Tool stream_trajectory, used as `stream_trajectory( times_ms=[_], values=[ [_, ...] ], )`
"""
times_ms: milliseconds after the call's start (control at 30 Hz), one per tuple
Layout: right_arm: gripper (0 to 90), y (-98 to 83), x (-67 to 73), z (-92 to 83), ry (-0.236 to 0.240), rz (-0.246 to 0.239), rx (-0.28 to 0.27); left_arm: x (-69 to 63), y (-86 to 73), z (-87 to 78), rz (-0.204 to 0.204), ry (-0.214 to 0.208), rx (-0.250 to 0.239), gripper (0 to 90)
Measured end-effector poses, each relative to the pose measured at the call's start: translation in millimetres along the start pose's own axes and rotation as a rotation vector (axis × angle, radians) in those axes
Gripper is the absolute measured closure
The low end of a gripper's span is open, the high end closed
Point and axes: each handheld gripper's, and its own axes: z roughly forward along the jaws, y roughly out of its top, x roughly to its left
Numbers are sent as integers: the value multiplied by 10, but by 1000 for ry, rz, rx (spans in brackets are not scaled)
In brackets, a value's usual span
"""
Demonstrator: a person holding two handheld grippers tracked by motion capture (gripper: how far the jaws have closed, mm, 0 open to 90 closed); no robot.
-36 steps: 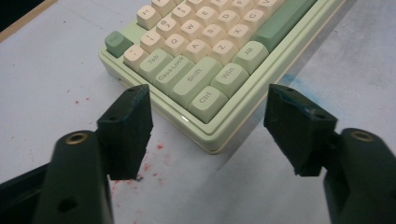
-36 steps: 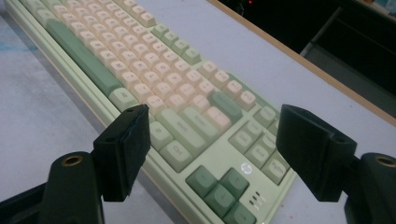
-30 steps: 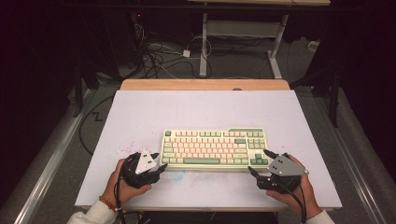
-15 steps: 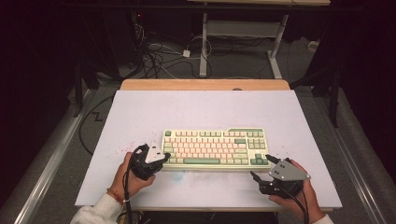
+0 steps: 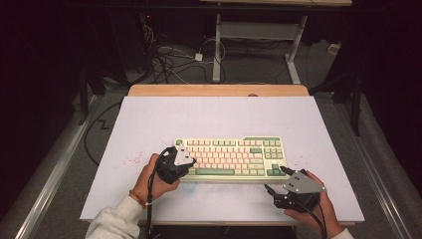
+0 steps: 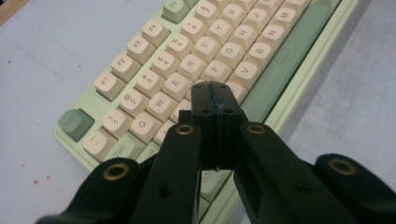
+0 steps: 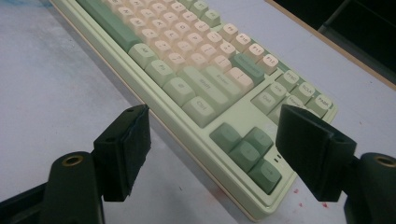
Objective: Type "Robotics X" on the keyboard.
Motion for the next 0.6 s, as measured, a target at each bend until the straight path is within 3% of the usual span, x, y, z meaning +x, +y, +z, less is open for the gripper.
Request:
stream_trajectory(
  times_ms=[300, 600],
  values=[
    [266, -14, 11, 22, 7, -6, 12, 18, 249, 184, 33, -21, 23, 864],
    [267, -30, 10, 46, 16, -13, 23, 51, 424, 418, 28, -28, 64, 857]
  ],
)
